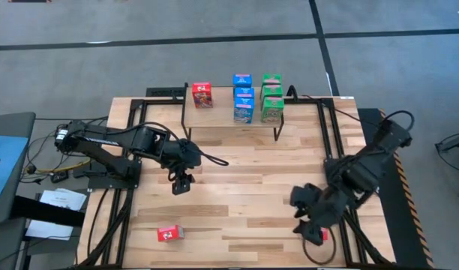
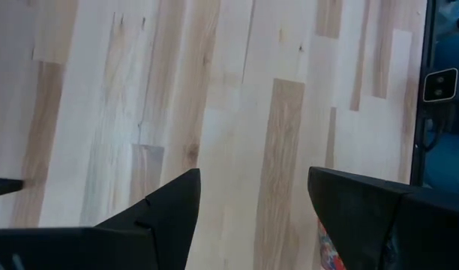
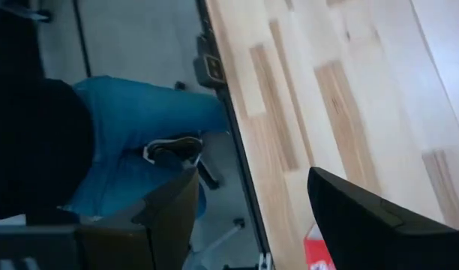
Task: Stack cereal on shelf
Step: Put the right red cereal box on the shelf
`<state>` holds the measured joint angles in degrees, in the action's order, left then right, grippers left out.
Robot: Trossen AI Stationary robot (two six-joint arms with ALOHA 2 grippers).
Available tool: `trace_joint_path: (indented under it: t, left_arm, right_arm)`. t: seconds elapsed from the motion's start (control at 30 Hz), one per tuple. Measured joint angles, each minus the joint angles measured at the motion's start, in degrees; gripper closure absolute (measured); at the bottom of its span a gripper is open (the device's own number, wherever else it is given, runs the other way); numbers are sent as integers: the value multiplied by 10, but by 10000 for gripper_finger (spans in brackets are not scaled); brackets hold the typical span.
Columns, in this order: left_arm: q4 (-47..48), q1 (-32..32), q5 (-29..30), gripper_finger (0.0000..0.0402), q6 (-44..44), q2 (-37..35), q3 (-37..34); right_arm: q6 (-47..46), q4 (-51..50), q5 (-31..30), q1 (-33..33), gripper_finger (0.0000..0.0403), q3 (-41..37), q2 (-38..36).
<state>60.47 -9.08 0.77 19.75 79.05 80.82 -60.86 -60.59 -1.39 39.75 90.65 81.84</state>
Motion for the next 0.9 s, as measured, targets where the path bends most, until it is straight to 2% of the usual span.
trace_joint_path:
  t: [0.3,0.43,0.9]
  left_arm:
    - [0,0,1,168,0,0,0]
    - [-1,0,1,168,0,0,0]
    - [-27,0,1,168,0,0,0]
  right_arm:
    - [-153,-75,-58,95,126,0,2]
    - [-189,-119,-58,119,126,0,31]
    - [-158,-135,2,154,126,0,158]
